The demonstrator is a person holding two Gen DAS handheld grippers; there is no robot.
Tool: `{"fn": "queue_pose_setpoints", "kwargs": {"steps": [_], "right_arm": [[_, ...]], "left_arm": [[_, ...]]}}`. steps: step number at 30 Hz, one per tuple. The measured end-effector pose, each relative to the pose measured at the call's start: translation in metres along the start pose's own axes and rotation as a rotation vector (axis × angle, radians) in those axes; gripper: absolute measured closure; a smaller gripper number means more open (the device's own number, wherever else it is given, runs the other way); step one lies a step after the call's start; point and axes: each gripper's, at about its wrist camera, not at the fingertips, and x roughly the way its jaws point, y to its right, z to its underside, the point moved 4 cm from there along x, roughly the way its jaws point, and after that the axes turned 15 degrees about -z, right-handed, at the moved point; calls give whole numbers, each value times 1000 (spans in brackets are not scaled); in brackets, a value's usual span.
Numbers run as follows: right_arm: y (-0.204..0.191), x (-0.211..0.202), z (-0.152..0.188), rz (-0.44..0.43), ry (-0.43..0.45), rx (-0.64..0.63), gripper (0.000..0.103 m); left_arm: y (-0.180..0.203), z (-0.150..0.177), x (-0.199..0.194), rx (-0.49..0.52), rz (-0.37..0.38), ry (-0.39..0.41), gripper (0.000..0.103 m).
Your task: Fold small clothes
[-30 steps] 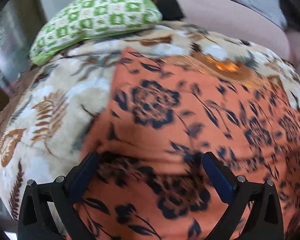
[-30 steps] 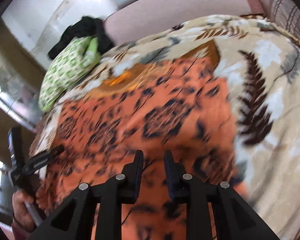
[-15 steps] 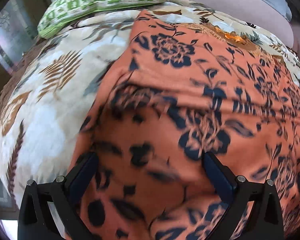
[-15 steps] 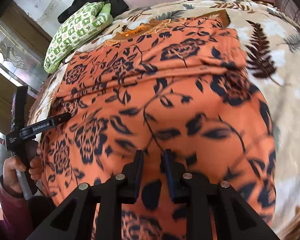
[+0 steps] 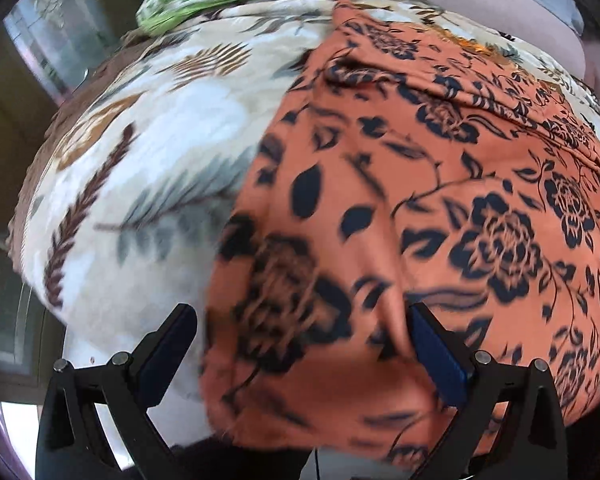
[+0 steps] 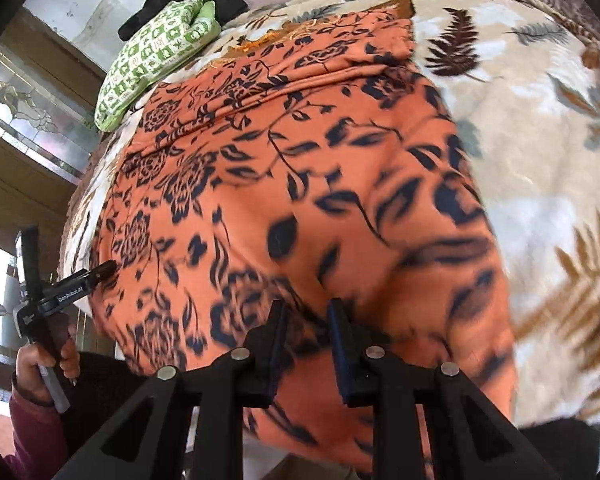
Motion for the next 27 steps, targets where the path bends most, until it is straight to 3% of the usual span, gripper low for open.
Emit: {"fn": "queue_pose_setpoints", "kwargs": {"steps": [2, 7, 13, 21, 27], "right_arm": [[11, -9, 10, 15, -25, 51, 78], [43, -46, 29, 24, 26, 163, 78], [53, -85, 31, 46, 105, 186, 78], [77, -97, 47, 37, 128, 258, 78], [83, -80, 53, 23, 99, 262, 60]], "left_arm": [[-6, 7, -1, -2, -15, -8, 0], [-11, 24, -10, 5, -91, -52, 0], [-17, 34, -26, -8, -91, -42, 0], [-76, 30, -4, -150, -67, -101, 0], [-96, 44, 5, -159, 10, -113, 0]]}}
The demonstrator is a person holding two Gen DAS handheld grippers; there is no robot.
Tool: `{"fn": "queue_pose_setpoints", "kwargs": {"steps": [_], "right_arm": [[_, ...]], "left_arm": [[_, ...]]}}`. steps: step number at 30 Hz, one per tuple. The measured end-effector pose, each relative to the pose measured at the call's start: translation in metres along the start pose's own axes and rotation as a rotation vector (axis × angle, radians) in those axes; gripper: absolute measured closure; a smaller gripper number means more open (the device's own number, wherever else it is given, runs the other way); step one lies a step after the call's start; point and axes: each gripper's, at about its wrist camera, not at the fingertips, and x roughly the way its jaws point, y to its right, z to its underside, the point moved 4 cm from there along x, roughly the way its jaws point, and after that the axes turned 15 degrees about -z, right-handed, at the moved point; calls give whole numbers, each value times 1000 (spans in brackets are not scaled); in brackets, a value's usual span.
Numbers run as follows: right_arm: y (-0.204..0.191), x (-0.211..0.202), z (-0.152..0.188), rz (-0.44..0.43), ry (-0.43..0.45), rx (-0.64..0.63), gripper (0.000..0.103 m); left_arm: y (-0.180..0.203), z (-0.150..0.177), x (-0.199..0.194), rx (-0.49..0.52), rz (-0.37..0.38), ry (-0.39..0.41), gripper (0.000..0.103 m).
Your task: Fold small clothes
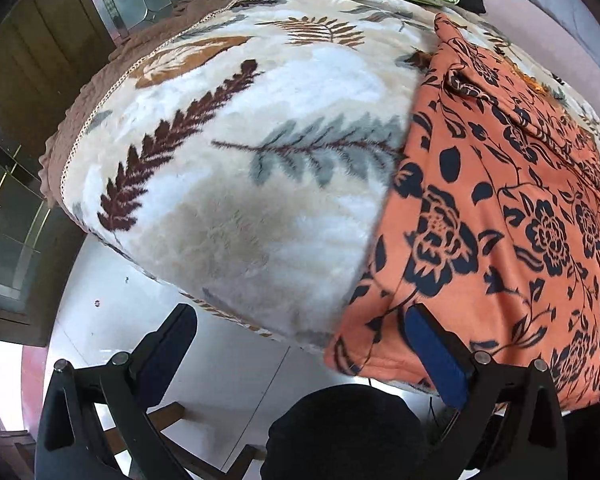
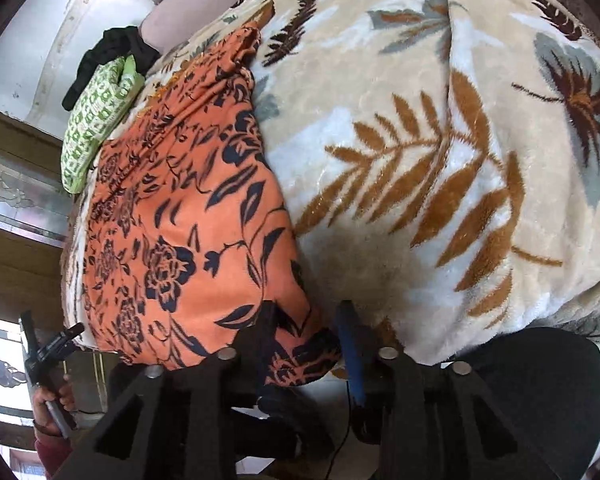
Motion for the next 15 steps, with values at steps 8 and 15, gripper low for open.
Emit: {"fn": "queue_pose_setpoints", "kwargs": {"steps": [8, 15], "right_arm": [[2, 9, 1, -67, 27, 18, 40], [-1, 9, 1, -94, 63, 10, 39]], "left_arm": [[8, 19, 9, 75, 94, -5, 0], [31, 18, 8, 143, 133, 38, 0]]}}
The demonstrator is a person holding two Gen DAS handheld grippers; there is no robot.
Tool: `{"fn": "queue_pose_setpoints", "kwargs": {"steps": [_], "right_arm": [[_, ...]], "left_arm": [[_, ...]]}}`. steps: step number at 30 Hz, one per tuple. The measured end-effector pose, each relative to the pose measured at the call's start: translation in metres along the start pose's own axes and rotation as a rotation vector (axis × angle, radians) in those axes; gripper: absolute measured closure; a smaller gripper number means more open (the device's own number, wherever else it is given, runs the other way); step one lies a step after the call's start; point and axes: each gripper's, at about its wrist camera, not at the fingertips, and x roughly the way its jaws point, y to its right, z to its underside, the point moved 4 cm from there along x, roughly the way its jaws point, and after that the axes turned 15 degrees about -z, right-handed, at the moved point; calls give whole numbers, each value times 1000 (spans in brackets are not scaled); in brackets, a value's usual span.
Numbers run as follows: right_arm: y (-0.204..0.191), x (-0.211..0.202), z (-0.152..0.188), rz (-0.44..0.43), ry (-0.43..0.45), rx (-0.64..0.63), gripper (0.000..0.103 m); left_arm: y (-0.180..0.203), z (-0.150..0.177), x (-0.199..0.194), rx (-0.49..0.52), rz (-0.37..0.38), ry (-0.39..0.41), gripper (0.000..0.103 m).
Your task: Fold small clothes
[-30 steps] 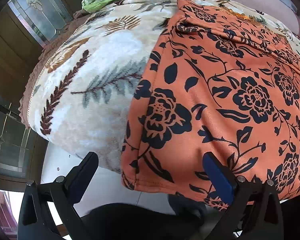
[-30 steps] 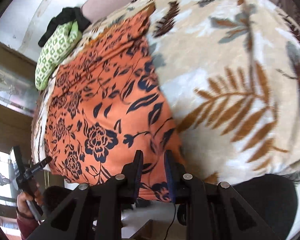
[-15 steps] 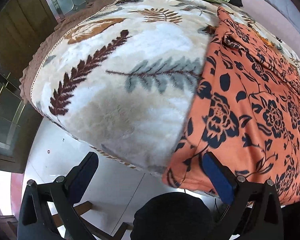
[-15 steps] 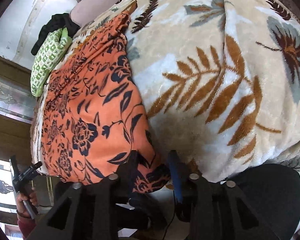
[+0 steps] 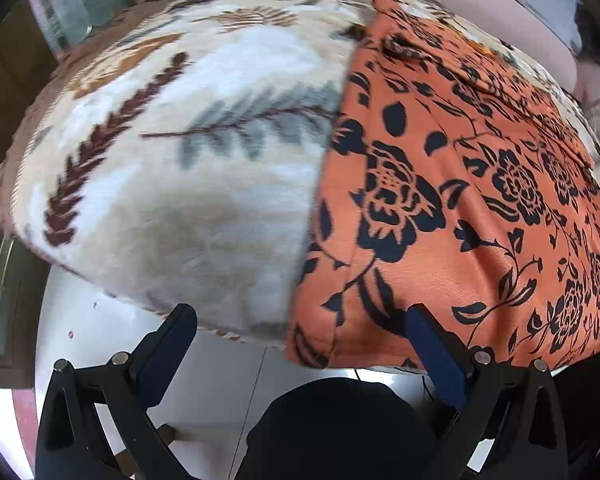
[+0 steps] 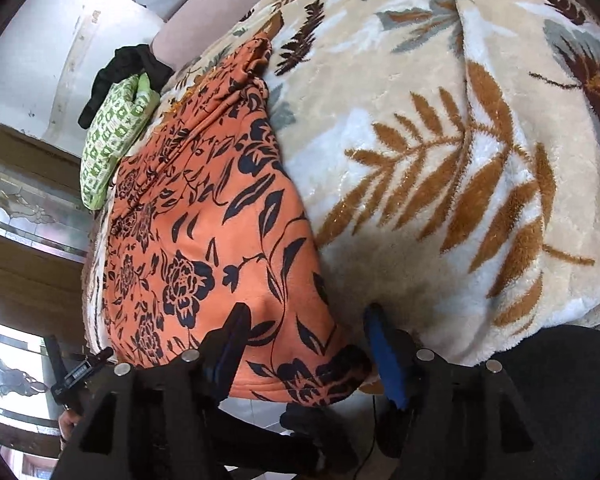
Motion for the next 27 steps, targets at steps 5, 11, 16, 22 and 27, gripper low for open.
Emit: {"fn": "queue_pose_setpoints", "kwargs": {"steps": [5, 11, 16, 22, 27], "right_arm": [[-11, 8, 4, 54, -14, -89, 51], [-24, 18, 9, 132, -50, -193, 81], [-20, 19, 9, 111, -58, -167, 81], [-12, 14, 7, 71, -73, -88, 80], [-14, 18, 7, 91, -70, -92, 79]], "left_arm": [[-2, 2, 9, -32, 62, 7, 7], [-2, 5, 8, -23, 123, 11, 64], [0, 2, 4, -37, 119, -5, 46], [-10, 4, 9, -94, 151, -51, 37], [-9, 13, 12, -76, 172, -53, 44]]}}
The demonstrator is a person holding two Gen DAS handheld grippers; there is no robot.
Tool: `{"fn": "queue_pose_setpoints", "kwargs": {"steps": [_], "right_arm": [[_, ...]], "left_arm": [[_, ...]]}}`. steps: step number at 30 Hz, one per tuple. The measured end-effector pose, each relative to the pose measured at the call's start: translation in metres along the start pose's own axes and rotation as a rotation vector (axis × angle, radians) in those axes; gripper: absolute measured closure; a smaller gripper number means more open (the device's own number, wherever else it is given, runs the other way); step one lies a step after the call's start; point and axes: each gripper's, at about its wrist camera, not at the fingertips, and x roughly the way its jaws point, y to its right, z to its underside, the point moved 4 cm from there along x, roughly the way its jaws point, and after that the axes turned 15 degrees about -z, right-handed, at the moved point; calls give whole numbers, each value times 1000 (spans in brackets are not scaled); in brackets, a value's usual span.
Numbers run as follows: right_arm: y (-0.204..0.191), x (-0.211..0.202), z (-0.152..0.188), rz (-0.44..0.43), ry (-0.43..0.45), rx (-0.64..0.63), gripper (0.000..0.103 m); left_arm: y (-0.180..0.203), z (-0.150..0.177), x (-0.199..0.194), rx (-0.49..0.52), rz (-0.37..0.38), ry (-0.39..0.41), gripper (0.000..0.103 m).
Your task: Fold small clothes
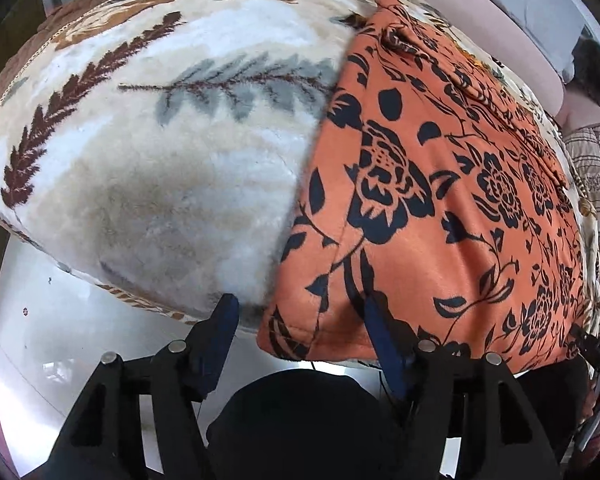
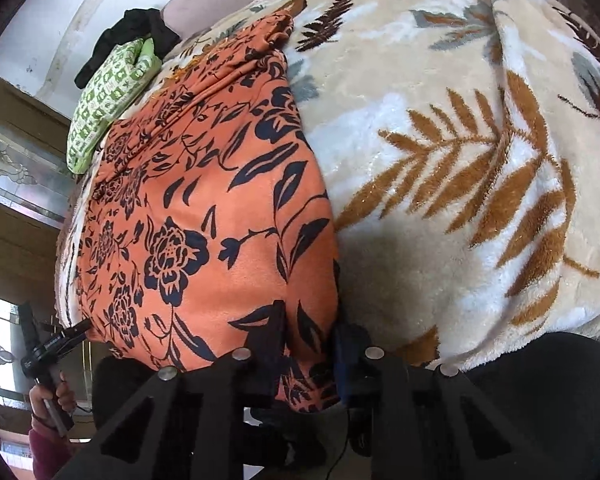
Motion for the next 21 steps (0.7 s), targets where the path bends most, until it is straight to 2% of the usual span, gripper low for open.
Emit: {"fn": "queue_pose_setpoints", "kwargs": {"steps": [1, 3, 4, 5, 7, 13, 15, 16, 21], "right_arm": [[1, 0, 0, -2, 0, 4, 79], [2, -1, 0, -10, 1, 12, 79], [3, -1, 0, -15, 2, 16, 79], [4, -1, 0, -22, 5, 22, 79], [4, -1, 0, -26, 7, 20, 79], [-10, 2, 2, 52, -13, -83, 81], [-15, 2, 2, 73, -12, -118, 81], [-16, 3, 2, 78, -14, -127, 81], [-11, 4, 1, 59, -23, -72, 80]], "left_arm": [[1, 1, 0, 4, 5, 3, 57], [2, 1, -2, 11, 14, 13, 64], [4, 2, -2, 17, 19, 18, 72], [6, 2, -4, 26, 27, 23, 76], [10, 2, -8, 44, 34, 34, 80], [15, -2, -11, 41, 36, 30, 78], [11, -1, -8, 30, 33, 7, 60], [12, 0, -6, 31, 35, 0, 57], [22, 2, -7, 73, 29, 16, 59]]}}
